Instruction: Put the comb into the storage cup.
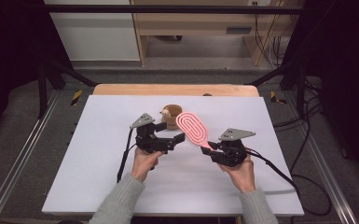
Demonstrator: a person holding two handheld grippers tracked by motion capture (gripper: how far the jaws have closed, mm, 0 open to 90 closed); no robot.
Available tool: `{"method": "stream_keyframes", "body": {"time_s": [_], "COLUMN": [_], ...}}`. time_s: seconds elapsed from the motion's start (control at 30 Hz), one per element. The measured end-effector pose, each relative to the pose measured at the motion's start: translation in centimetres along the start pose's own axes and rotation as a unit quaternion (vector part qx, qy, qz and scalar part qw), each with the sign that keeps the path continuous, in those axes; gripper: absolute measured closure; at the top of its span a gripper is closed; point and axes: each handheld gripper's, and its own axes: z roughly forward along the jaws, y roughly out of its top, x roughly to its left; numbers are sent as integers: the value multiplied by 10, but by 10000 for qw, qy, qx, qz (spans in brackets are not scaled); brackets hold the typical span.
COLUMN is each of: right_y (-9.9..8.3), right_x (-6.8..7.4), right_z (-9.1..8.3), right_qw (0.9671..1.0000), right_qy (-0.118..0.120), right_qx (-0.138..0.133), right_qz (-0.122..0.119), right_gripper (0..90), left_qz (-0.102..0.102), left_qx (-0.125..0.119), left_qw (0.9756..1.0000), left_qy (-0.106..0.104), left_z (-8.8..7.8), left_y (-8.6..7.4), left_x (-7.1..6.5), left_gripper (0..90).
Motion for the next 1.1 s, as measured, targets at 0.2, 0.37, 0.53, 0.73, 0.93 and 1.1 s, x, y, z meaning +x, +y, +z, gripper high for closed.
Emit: {"method": "stream_keyframes", "body": {"time_s": [0.2,0.37,0.53,0.73,0.93,1.1], "right_y": [0,0,0,0,0,0], "right_x": [0,0,0,1,1,2], "right_z": [0,0,0,0,0,0], "right_qw": [10000,10000,10000,10000,10000,9999], "right_qy": [10,8,14,30,42,56], "right_qx": [-6,-13,-35,-67,-88,-77], "right_qz": [-1,-14,-24,-18,-22,-53], "right_gripper": [697,697,697,697,697,697], "left_qz": [-82,-139,-203,-280,-326,-396], "left_qx": [20,22,3,-6,33,71], "left_qw": [10000,9999,9998,9996,9994,9991], "left_qy": [8,31,32,-10,-52,-104], "left_z": [7,12,18,24,29,32], "left_y": [-1,-2,-3,-5,-7,-9], "left_x": [-1,-3,-6,-9,-12,-14], "left_gripper": [1,2,18,56,122,191]}}
